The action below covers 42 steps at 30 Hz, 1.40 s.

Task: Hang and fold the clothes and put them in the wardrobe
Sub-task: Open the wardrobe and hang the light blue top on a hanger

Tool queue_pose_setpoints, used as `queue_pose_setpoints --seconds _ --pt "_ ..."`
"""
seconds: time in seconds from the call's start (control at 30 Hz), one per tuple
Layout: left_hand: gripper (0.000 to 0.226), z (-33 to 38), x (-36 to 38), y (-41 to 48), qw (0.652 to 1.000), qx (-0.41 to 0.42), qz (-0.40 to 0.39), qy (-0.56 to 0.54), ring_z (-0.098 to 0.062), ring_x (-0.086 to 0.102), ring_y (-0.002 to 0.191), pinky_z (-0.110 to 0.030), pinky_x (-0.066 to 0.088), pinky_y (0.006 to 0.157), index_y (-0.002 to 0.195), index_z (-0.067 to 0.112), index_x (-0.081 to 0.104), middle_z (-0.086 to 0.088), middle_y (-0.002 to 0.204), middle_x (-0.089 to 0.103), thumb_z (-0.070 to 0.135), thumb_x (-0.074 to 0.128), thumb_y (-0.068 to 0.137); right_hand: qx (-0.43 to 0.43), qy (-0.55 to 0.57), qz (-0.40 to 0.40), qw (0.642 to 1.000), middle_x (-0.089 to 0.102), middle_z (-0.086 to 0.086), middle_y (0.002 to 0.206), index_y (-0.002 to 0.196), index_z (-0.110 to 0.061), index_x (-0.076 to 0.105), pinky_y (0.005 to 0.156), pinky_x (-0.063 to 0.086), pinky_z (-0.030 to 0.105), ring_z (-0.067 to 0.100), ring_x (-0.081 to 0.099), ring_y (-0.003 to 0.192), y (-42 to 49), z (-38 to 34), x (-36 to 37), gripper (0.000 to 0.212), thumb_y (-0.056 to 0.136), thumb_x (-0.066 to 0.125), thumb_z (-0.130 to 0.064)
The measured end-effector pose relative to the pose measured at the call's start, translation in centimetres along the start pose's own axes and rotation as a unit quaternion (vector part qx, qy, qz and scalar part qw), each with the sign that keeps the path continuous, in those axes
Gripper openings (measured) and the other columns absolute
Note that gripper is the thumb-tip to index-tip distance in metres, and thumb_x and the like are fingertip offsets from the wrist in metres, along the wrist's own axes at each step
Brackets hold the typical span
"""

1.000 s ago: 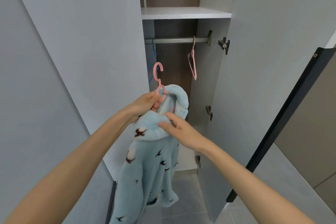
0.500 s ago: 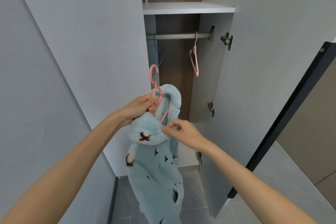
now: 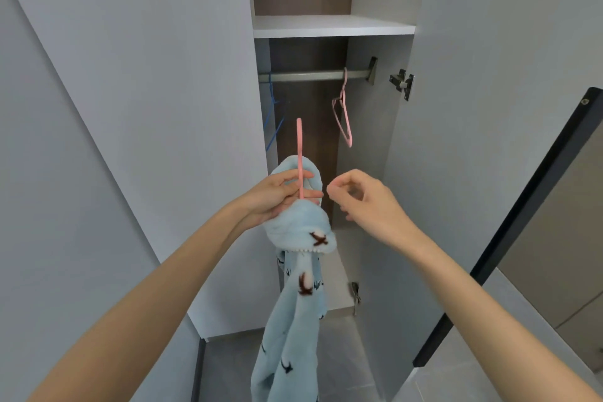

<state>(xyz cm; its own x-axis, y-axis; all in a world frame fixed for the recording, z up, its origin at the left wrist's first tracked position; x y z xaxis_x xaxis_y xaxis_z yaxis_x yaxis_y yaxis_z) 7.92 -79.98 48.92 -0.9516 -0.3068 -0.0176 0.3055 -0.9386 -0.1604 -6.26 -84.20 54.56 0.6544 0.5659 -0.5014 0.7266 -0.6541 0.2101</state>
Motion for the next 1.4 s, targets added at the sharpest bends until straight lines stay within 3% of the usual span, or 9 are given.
queue_pose_setpoints --seconds 0.1,0.23,0.33,0.47,0.6,0.8,1.0,1.23,1.4 --pt "0.026 0.1 1.3 1.1 0.999 -0.01 -0.023 -0.02 -0.007 0.068 0.066 -0.017 0.054 0.061 0.121 0.012 0.053 -0.01 0.099 0.068 0.01 0.035 0.102 0.032 -0.146 -0.07 0.986 0.056 -0.013 0.106 0.112 -0.023 0.054 0.073 0.043 0.022 0.004 0.054 0.086 -1.1 1.2 2.3 0.034 0.089 0.056 -0.049" --pt "0.027 -0.4 2.0 3.3 0.997 -0.032 -0.041 -0.056 -0.026 0.061 0.113 -0.037 0.048 0.099 0.125 0.017 0.053 -0.018 0.12 0.063 0.016 0.038 0.102 0.053 -0.224 -0.039 0.972 0.047 -0.003 0.118 0.123 -0.018 0.044 0.075 0.039 0.028 0.015 0.051 0.092 -1.4 2.3 3.4 0.042 0.092 0.052 -0.045" --pt "0.03 -0.7 2.2 5.1 0.996 -0.032 -0.045 -0.072 -0.03 0.053 0.122 -0.041 0.038 0.109 0.128 0.016 0.05 -0.023 0.127 0.055 0.009 0.039 0.101 0.078 -0.242 -0.01 0.967 0.049 0.003 0.118 0.121 -0.013 0.044 0.075 0.04 0.032 0.022 0.053 0.098 -0.4 3.0 2.8 0.038 0.093 0.05 -0.038" --pt "0.041 -0.5 2.7 7.1 0.989 -0.032 -0.064 -0.13 -0.029 0.054 0.115 -0.034 0.045 0.098 0.134 0.014 0.044 -0.026 0.121 0.05 -0.004 0.038 0.098 0.115 -0.275 -0.021 0.954 0.053 0.008 0.112 0.114 -0.009 0.045 0.077 0.043 0.036 0.027 0.053 0.097 1.6 4.9 2.0 0.039 0.092 0.052 -0.04" --pt "0.038 0.1 3.2 9.2 0.983 -0.029 -0.096 -0.154 -0.03 0.054 0.107 -0.032 0.047 0.092 0.121 0.019 0.049 -0.023 0.111 0.05 -0.006 0.036 0.097 0.128 -0.318 -0.031 0.939 0.055 0.01 0.099 0.096 -0.012 0.035 0.066 0.035 0.034 0.026 0.046 0.08 4.1 6.7 1.7 0.033 0.093 0.05 -0.041" --pt "0.046 1.2 1.9 15.0 0.984 -0.018 -0.102 -0.148 -0.032 0.054 0.12 -0.035 0.042 0.102 0.13 0.023 0.046 -0.024 0.129 0.053 -0.007 0.036 0.096 0.099 -0.305 0.016 0.947 0.061 0.014 0.103 0.109 -0.005 0.042 0.065 0.037 0.035 0.036 0.058 0.091 9.6 8.3 1.0 0.028 0.097 0.044 -0.031" --pt "0.036 5.1 -1.2 21.4 0.988 0.021 -0.066 -0.136 -0.029 0.062 0.112 -0.038 0.046 0.1 0.128 0.021 0.049 -0.021 0.118 0.064 0.003 0.036 0.099 0.064 -0.183 0.079 0.978 0.062 0.007 0.1 0.121 -0.012 0.049 0.069 0.046 0.034 0.027 0.059 0.087 17.4 8.7 -1.2 0.033 0.092 0.049 -0.029" --pt "0.032 7.1 -4.7 29.8 0.992 0.022 0.011 -0.125 -0.025 0.064 0.108 -0.04 0.045 0.101 0.128 0.019 0.051 -0.018 0.11 0.068 0.009 0.042 0.099 0.061 -0.102 0.089 0.989 0.057 -0.001 0.1 0.126 -0.017 0.05 0.058 0.036 0.023 0.017 0.053 0.086 26.4 10.6 -2.3 0.036 0.092 0.052 -0.026" --pt "0.033 7.3 -7.7 34.4 0.99 0.024 0.051 -0.132 -0.024 0.064 0.107 -0.041 0.044 0.103 0.124 0.021 0.054 -0.013 0.103 0.071 0.005 0.042 0.098 0.055 -0.073 0.084 0.992 0.058 0.0 0.106 0.129 -0.016 0.049 0.072 0.039 0.026 0.017 0.054 0.091 31.4 11.8 -1.1 0.035 0.095 0.05 -0.026"
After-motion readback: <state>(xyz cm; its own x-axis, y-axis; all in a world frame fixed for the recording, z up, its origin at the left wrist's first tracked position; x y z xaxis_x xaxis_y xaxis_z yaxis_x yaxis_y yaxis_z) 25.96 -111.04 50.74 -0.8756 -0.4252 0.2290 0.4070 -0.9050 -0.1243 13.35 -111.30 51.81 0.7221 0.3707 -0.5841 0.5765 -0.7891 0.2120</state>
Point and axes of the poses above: each hand's wrist, its own y-axis towards the middle knuckle, its own x-axis out of the palm, z = x × y, the point moved 10 cm from there along y, towards the middle knuckle
